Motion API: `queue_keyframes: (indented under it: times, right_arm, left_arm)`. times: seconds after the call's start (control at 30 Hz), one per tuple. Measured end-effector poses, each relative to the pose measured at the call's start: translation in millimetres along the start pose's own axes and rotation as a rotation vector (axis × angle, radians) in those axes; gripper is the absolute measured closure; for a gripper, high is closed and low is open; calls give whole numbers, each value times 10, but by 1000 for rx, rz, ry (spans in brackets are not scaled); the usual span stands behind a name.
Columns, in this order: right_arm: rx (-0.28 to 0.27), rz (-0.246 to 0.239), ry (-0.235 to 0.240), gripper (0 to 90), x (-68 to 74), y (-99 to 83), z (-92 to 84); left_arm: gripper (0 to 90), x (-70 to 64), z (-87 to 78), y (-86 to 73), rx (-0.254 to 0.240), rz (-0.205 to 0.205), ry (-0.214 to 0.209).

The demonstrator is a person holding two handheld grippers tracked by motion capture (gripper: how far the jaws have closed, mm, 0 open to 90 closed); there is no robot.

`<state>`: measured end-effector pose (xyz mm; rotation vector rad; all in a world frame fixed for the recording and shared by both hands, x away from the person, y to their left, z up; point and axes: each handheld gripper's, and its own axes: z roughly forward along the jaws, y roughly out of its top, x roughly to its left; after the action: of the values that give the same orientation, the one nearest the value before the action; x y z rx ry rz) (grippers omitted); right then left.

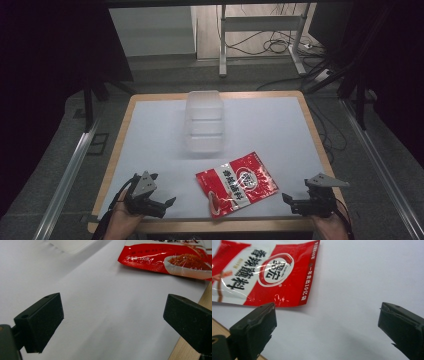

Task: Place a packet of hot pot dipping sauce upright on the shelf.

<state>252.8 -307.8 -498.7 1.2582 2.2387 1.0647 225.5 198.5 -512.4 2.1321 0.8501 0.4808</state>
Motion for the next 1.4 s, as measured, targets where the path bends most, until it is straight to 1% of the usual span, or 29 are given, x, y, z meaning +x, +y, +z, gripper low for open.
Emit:
queue_keyframes:
  times: [0.03, 0.1, 0.13, 0.23, 0.33, 0.4, 0.83, 1.03, 1.07, 1.13, 1.2, 1.4]
  right_arm:
    - [-7, 10, 14, 8, -18, -3, -7]
    - [-16, 16, 22, 3, -31, -2, -7]
    - [-21, 8, 31, 1, -35, -1, 3]
    - [-10, -6, 32, 1, -33, -5, 18]
    - [-17, -29, 36, 0, -25, -4, 38]
    - [-18, -35, 40, 0, -17, -1, 45]
    - [15, -59, 42, 13, 4, 5, 74]
    - [7, -65, 52, 13, 19, 20, 93]
    - [1, -73, 56, 13, 22, 32, 99]
    - [-2, -71, 59, 13, 25, 36, 99]
    - [-16, -58, 76, 13, 33, 56, 106]
    - [-22, -57, 82, 12, 52, 83, 135]
  left_arm:
    - [28, 1, -1, 0, -1, 2, -2]
    - [28, 1, -2, 0, -2, 3, 1]
    - [26, 3, -3, -3, -6, 5, 6]
    - [22, 4, -8, -4, -12, 12, 12]
    - [13, 4, -10, -6, -22, 22, 18]
    - [11, 6, -9, -7, -22, 22, 20]
    - [10, 8, -9, -9, -24, 20, 13]
    - [11, 3, -6, -8, -21, 23, 15]
    - [10, 2, -3, -9, -20, 23, 14]
    - [11, 1, -2, -9, -19, 24, 13]
    - [10, -2, -1, -8, -19, 25, 14]
    - [11, -7, 2, -7, -20, 27, 12]
